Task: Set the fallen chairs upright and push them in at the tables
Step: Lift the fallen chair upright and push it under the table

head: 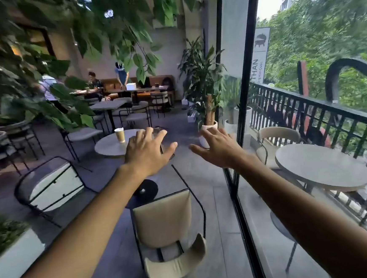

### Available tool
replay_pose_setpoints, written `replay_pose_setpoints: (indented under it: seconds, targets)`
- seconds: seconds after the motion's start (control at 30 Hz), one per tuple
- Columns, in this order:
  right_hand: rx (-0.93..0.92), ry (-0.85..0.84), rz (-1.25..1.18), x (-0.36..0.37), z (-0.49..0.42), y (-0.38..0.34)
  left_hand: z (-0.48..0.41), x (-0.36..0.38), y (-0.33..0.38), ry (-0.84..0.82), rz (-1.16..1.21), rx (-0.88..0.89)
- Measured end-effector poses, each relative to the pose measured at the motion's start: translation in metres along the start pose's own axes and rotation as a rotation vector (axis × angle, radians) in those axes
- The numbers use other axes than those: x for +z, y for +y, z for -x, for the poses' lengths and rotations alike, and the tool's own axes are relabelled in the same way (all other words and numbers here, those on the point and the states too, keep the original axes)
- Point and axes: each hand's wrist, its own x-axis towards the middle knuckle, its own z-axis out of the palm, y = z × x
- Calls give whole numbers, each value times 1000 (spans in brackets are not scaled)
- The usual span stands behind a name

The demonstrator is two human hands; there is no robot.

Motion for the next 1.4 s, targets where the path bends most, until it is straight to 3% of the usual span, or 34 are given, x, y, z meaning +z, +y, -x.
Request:
replay_pose_setpoints:
  seconds: [0.13,0.37,0.8,0.97,1.17,1.4]
  targets:
    - [-29,-58,130,31,-30,37,-25,50,6,-96,-123,4]
    - [-90,-209,142,108,-80,87,-50,142,10,-258,-142,-95]
    - [-165,-563,155,289,-121,89,-20,308,-49,-646,-87,-183]
    - [-120,-665,136,383,-120,85,-8,387,-78,-747,-60,-168]
    - [-112,-801,105,521,-91,91,55,512,-93,-808,146,-449]
    - [-209,-801,178,703,-43,126,149,691,-87,-822,87,-417]
